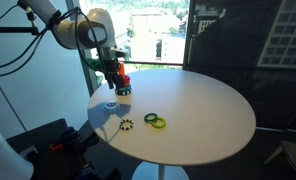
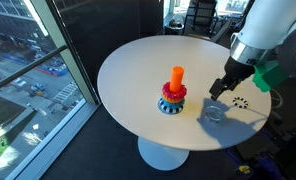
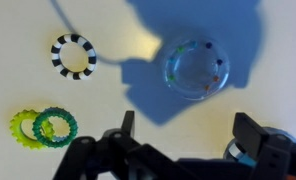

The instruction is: Put the clear ring onto the ring toss

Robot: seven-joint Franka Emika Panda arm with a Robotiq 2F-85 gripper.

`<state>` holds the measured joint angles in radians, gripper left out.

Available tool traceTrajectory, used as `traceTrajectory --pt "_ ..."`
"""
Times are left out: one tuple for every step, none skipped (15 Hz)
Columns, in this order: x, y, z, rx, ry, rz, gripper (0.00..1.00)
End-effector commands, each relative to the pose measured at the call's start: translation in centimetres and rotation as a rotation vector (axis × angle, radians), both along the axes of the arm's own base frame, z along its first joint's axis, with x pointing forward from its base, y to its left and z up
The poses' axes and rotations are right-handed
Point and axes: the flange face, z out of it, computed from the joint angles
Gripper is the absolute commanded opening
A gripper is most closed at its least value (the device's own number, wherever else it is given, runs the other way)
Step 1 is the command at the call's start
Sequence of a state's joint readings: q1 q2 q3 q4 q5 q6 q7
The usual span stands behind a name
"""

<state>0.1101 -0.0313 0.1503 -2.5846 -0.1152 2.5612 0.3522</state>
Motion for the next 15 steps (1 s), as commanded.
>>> traceTrajectory --pt "0.0 -1.2 -1.8 0.015 0.009 -0.027 1.0" --pt "0.0 -1.4 -2.3 0.017 0.017 -0.033 1.0" --pt "0.0 -1.7 -2.8 0.016 0.026 -0.045 1.0" --pt "0.0 -1.8 -3.2 0.019 0.034 -0.046 1.0" --pt "0.0 -1.9 -3.5 0.019 0.041 -0.051 1.0" --pt "0.1 -1.9 -3.6 0.019 0.048 -0.056 1.0" --pt "-0.2 -1.7 -3.4 0.007 0.05 -0.042 1.0" --pt "-0.2 -1.7 -3.7 0.006 0.056 -0.043 1.0" --pt "-0.2 -1.7 -3.8 0.006 0.057 -0.043 1.0" --pt "-0.2 -1.7 -3.8 0.006 0.057 -0.042 1.0" --pt "-0.2 -1.7 -3.8 0.006 0.057 -0.042 1.0" --pt "-0.1 -1.7 -4.0 0.002 0.076 -0.044 1.0" --pt "-0.1 -1.9 -4.3 -0.004 0.087 -0.051 1.0" --pt "-0.2 -2.0 -4.6 -0.008 0.099 -0.056 1.0" --pt "-0.2 -2.1 -4.8 -0.01 0.106 -0.059 1.0"
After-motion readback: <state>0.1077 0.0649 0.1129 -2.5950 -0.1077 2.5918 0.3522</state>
